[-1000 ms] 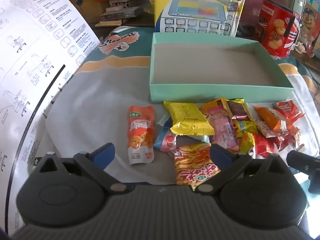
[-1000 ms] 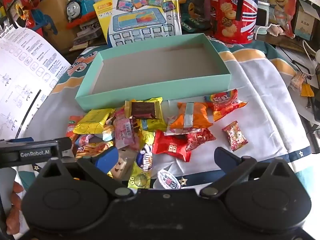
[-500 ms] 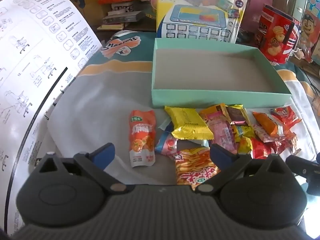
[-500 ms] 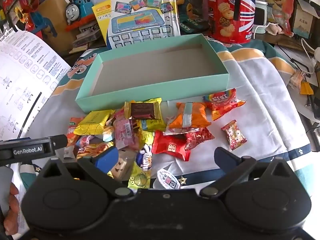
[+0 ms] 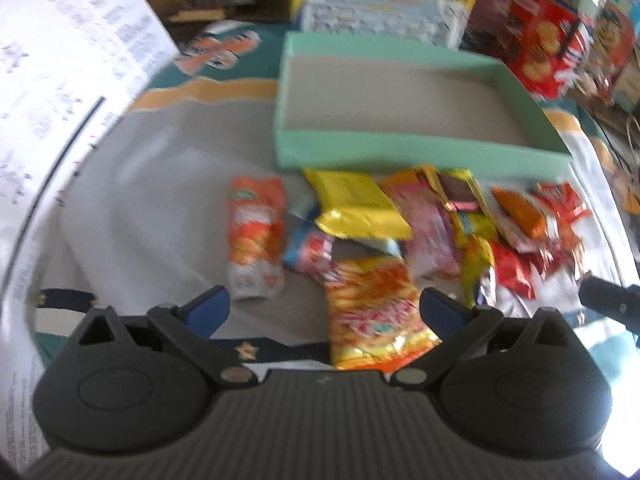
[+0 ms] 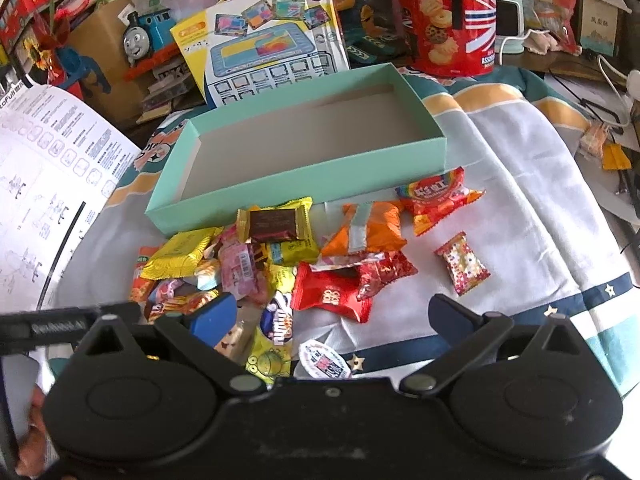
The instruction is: Organize snacks
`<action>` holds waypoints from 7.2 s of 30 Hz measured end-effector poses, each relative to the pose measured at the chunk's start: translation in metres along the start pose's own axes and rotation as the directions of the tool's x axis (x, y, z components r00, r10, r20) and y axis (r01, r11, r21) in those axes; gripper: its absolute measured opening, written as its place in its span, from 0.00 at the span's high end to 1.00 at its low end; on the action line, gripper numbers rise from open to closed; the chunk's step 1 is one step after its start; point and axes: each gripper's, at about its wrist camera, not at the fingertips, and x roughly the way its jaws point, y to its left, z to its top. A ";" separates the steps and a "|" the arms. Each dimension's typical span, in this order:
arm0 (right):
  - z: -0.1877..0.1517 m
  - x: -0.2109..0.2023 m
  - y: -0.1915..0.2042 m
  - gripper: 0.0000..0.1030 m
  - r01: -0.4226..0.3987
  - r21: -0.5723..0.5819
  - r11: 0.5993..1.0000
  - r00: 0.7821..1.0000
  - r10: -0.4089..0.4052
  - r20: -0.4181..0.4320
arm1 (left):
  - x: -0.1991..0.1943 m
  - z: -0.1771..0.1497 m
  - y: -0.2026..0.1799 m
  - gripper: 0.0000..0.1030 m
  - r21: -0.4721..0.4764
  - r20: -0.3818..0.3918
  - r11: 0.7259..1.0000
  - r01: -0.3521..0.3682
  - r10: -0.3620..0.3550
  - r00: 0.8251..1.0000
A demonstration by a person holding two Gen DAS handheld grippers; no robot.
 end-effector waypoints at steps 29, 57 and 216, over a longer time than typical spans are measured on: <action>0.003 0.090 0.017 0.62 -0.265 0.084 0.961 0.944 0.276 -0.178 | 0.059 -0.019 0.003 0.34 0.013 -0.154 0.995 0.096 -0.092 0.984; 0.012 0.118 0.030 0.76 -0.245 0.094 0.965 0.955 0.257 -0.146 | 0.057 -0.011 0.013 0.58 -0.001 -0.131 0.984 0.181 -0.179 0.975; 0.213 0.163 0.056 0.58 -0.212 -0.165 0.963 0.977 0.215 -0.005 | 0.114 0.215 0.005 0.48 0.053 0.123 0.994 0.093 -0.099 0.987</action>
